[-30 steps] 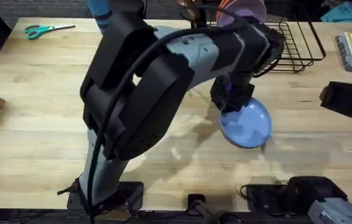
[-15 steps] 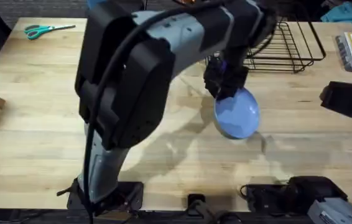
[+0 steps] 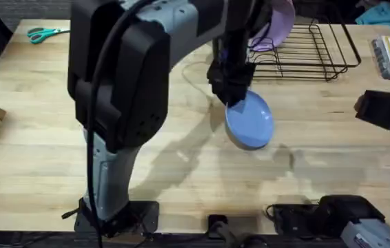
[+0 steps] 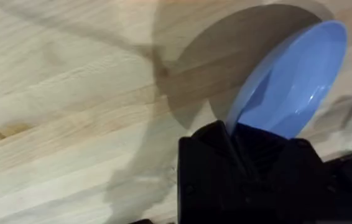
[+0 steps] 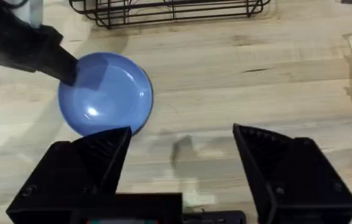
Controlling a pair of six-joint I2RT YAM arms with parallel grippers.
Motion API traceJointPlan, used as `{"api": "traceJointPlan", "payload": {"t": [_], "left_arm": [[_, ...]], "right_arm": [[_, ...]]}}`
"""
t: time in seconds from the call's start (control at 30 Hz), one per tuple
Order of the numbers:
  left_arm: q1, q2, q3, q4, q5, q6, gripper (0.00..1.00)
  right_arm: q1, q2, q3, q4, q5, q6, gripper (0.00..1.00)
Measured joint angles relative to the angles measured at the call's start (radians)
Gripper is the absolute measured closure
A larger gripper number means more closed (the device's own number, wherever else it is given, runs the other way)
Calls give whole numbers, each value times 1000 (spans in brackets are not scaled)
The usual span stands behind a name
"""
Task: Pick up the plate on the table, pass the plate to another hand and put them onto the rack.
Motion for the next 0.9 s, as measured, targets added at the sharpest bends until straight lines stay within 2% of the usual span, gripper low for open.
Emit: {"api": "traceJointPlan", "payload": {"t": [0.23,0.43,0.63,0.9], "left_arm": [[53,-17,0,0,2,27,958],[89,-114,0,-1,2,42,958],[98,-198,0,-6,2,56,958],[103,-230,0,-25,2,71,957]], "right_arm": [[0,0,0,0,0,0,9],[0,0,0,0,0,0,9],[0,0,0,0,10,0,9],[0,0,0,0,63,0,9]]}}
